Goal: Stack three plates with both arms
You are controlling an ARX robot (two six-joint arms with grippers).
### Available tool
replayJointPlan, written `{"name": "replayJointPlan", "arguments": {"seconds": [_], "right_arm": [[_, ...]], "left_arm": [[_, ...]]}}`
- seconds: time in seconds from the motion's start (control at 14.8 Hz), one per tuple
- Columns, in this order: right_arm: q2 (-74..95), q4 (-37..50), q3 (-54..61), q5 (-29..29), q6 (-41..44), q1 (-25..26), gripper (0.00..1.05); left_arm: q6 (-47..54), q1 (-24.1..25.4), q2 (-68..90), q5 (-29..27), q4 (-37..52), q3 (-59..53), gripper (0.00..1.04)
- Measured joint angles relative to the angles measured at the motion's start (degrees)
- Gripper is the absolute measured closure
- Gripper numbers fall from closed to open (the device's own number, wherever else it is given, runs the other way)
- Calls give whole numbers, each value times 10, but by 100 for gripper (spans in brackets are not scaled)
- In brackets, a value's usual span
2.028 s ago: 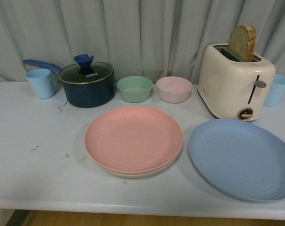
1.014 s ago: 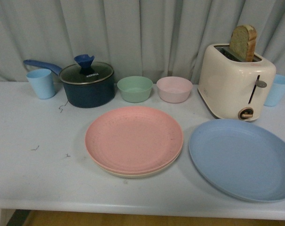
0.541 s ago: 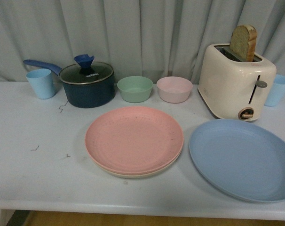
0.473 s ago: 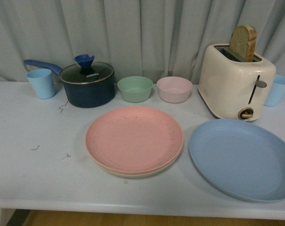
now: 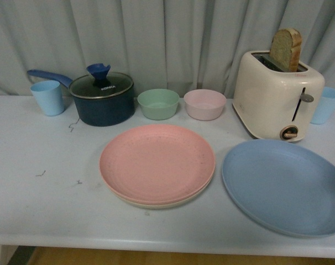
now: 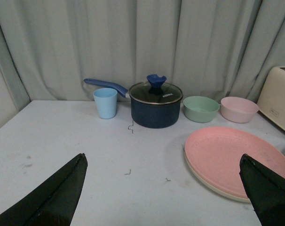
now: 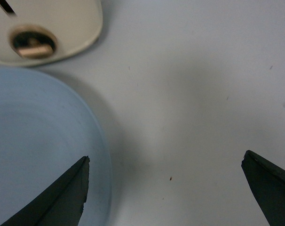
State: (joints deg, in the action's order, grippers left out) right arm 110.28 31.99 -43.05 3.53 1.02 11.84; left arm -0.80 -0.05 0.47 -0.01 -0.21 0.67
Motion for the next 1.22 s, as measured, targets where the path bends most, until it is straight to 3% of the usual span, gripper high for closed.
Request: {"name": "replayJointPlan", "arguments": {"seconds": [0.14,0.54,0.61,1.08,1.22], "right_arm": [[58,-59,-46,-35,-14,-27,6],[101,-105,-69,-43,-45,-66,6],[107,-108,-73,-47,-52,-64,12],[104,-112,-77,-39,-62,-40,89],[73,-115,-56,3,-73,-24,101]], "left_arm": [[0,0,0,0,0,0,7],[0,0,0,0,0,0,7],[0,0,0,0,0,0,7],[0,0,0,0,0,0,7],[0,0,0,0,0,0,7]]}}
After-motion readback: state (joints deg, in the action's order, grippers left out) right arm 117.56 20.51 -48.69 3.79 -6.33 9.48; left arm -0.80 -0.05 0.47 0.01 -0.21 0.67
